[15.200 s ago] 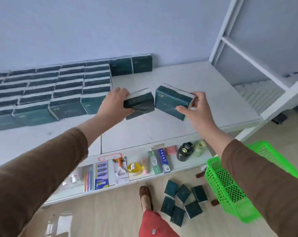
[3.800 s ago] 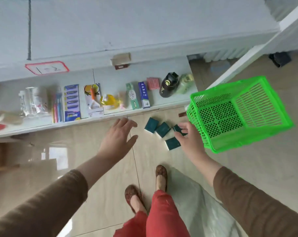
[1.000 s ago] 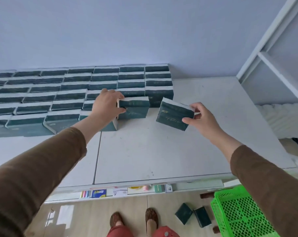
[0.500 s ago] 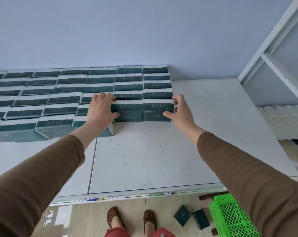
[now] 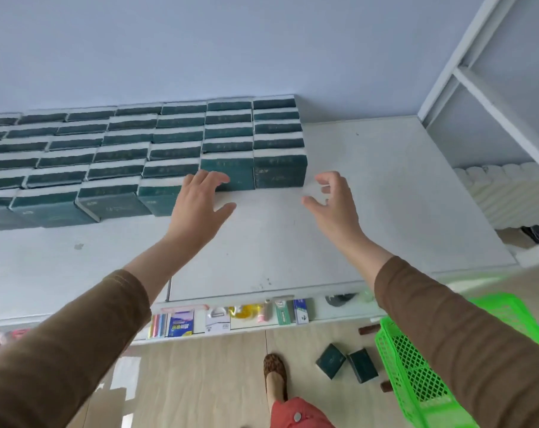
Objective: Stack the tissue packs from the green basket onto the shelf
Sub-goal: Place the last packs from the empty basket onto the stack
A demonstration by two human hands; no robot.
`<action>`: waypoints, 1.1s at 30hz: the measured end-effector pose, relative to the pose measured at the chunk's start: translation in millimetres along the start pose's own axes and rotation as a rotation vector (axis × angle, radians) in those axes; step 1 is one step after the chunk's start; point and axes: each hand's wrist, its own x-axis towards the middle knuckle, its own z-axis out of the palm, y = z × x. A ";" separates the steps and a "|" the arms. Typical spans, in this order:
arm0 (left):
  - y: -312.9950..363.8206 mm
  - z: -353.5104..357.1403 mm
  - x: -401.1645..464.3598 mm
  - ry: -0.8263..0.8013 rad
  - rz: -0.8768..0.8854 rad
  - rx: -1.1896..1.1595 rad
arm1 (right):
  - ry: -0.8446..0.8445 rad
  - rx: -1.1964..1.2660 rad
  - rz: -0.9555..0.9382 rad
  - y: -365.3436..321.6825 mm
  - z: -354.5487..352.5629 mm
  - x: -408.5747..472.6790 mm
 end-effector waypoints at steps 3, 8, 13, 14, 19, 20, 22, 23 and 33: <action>21.4 13.1 -56.9 -0.001 0.120 -0.038 | 0.035 0.033 -0.029 10.7 -21.3 -70.3; 46.3 67.7 -170.0 -0.107 0.285 -0.122 | 0.082 0.101 0.115 66.4 -37.6 -199.1; 50.9 161.6 -282.0 -0.331 0.178 -0.217 | 0.049 0.135 0.481 172.7 -30.2 -313.6; 50.3 182.2 -302.2 -0.383 0.130 -0.243 | 0.044 0.142 0.560 195.9 -26.4 -333.7; 38.0 290.9 -384.7 -0.650 -0.054 -0.248 | -0.050 0.072 0.878 310.3 4.1 -418.7; 33.5 314.0 -395.7 -0.692 -0.070 -0.233 | -0.068 0.069 0.925 333.8 12.6 -430.0; 23.9 362.1 -411.8 -0.754 -0.098 -0.200 | -0.088 0.053 1.003 381.0 32.0 -444.9; 19.3 387.0 -417.2 -0.777 -0.115 -0.188 | -0.090 0.045 1.037 405.0 41.9 -449.6; -25.0 644.1 -415.0 -0.876 -0.027 -0.009 | -0.058 -0.103 1.143 649.0 128.2 -429.0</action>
